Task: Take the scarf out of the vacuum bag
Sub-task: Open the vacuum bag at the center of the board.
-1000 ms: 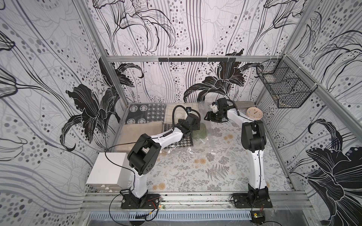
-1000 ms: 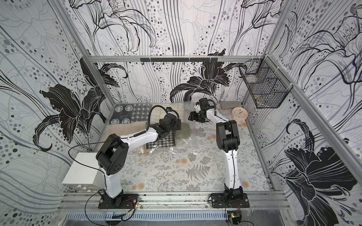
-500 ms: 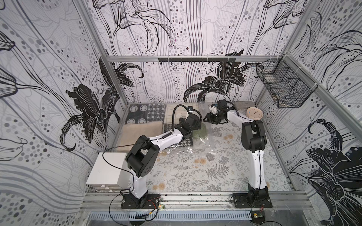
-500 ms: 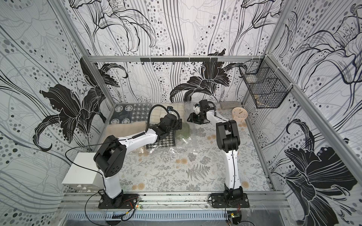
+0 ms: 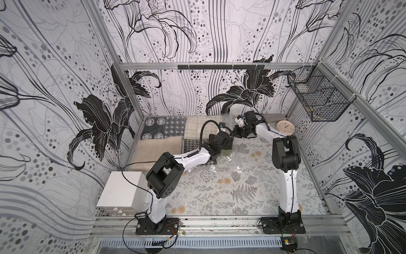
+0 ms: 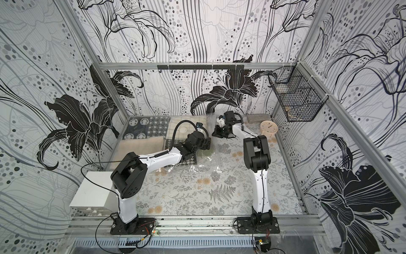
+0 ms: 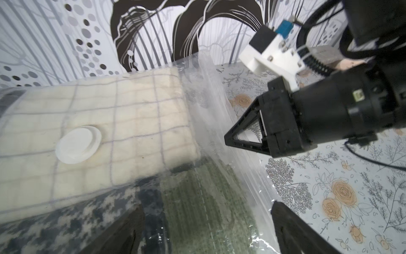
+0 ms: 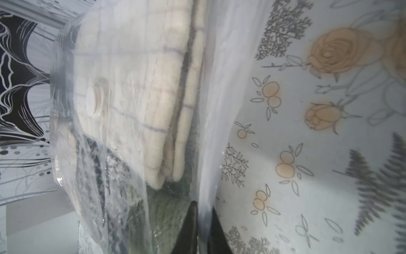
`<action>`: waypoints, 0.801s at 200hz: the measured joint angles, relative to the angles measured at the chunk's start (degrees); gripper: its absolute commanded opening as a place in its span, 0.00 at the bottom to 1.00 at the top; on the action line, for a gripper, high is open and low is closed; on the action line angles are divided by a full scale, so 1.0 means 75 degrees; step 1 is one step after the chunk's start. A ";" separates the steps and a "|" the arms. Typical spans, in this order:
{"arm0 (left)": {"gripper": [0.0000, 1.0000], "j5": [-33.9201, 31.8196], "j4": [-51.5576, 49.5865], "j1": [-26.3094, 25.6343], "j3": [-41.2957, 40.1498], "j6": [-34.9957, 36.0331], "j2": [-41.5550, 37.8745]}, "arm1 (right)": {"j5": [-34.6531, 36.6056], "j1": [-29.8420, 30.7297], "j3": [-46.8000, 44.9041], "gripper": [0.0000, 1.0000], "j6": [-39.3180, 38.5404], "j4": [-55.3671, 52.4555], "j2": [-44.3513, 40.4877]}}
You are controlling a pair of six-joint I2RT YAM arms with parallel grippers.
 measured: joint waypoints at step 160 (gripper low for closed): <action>0.96 0.0676 0.0259 -0.0178 0.0953 0.0405 0.0985 | 0.0903 0.0029 0.0323 0.40 -0.0510 -0.1376 -0.0434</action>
